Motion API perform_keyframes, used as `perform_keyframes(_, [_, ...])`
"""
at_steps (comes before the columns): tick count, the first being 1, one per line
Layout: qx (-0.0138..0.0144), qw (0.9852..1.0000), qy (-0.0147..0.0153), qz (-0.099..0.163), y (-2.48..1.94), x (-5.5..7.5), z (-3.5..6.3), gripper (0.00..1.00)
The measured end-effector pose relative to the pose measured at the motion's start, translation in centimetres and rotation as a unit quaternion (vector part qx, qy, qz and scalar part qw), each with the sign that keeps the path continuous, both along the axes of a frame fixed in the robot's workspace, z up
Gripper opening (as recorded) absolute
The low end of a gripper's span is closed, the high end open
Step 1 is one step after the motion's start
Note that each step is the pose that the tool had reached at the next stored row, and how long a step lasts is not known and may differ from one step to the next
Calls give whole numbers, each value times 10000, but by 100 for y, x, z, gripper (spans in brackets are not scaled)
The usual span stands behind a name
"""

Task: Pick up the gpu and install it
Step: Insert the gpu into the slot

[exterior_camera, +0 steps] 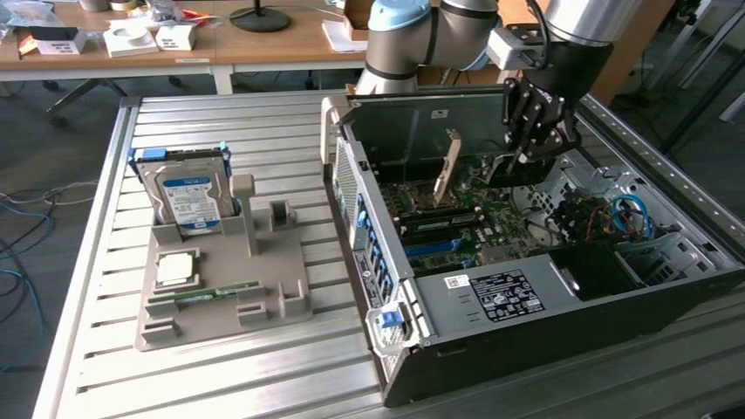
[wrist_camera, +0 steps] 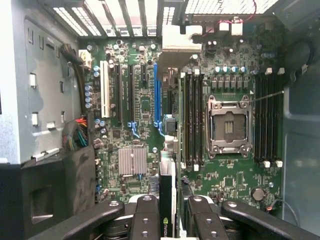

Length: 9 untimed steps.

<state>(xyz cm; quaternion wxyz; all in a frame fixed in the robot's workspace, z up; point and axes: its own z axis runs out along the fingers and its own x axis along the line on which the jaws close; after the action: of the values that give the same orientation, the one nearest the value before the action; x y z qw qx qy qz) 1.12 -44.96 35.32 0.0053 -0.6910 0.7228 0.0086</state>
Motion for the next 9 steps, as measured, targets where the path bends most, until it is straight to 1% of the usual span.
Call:
perform_keyframes(2, [0, 10000, 0, 0, 0, -19, 0, 27])
perform_keyframes(7, [0, 10000, 0, 0, 0, -19, -2, 27])
perform_keyframes(9, [0, 10000, 0, 0, 1, -20, -22, 27])
